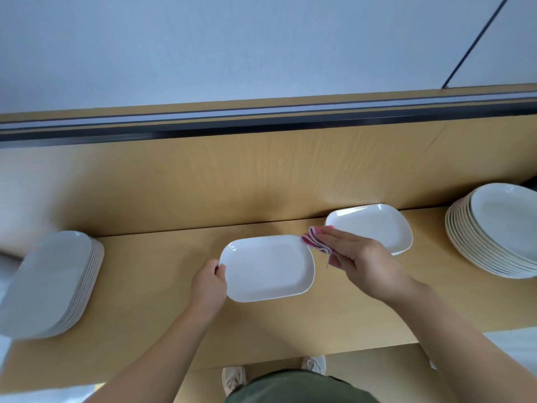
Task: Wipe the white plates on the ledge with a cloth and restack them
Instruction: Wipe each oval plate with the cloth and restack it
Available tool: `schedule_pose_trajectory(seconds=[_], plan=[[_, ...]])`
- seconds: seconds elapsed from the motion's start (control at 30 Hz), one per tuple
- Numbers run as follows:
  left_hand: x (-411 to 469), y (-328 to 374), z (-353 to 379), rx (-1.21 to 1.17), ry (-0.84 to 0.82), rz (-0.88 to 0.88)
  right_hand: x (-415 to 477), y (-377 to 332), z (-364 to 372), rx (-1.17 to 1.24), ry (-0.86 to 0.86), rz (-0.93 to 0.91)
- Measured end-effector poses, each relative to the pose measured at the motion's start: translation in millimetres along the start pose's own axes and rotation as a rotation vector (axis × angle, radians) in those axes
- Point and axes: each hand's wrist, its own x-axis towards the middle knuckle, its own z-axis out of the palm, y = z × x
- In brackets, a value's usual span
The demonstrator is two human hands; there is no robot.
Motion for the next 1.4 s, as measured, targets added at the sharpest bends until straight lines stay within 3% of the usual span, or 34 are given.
schedule_pose_trajectory(seconds=[0.5,0.7,0.83,1.0,1.17,1.4], plan=[[17.4,-50.5,-30.8,0.14,-0.139,-0.043,14.2,-38.4,56.9,-0.045,-0.059,0.007],[21.4,-48.1,-40.4,0.381,-0.133,0.101,22.7,-33.9,68.8,-0.055,-0.106,0.02],[26.6,-52.4,-47.0,0.535,-0.278,0.262,36.4,-28.3,82.3,-0.069,-0.079,0.011],[31.4,-64.7,-53.3,0.526,-0.458,0.354,52.6,-12.4,124.9,-0.198,-0.042,0.032],[33.1,-66.7,-54.6,0.466,-0.468,0.328,42.1,-0.3,179.8,-0.492,-0.246,0.129],[32.5,-66.1,-57.5,0.379,-0.458,0.314,39.6,-14.9,197.5,-0.52,-0.367,0.346]])
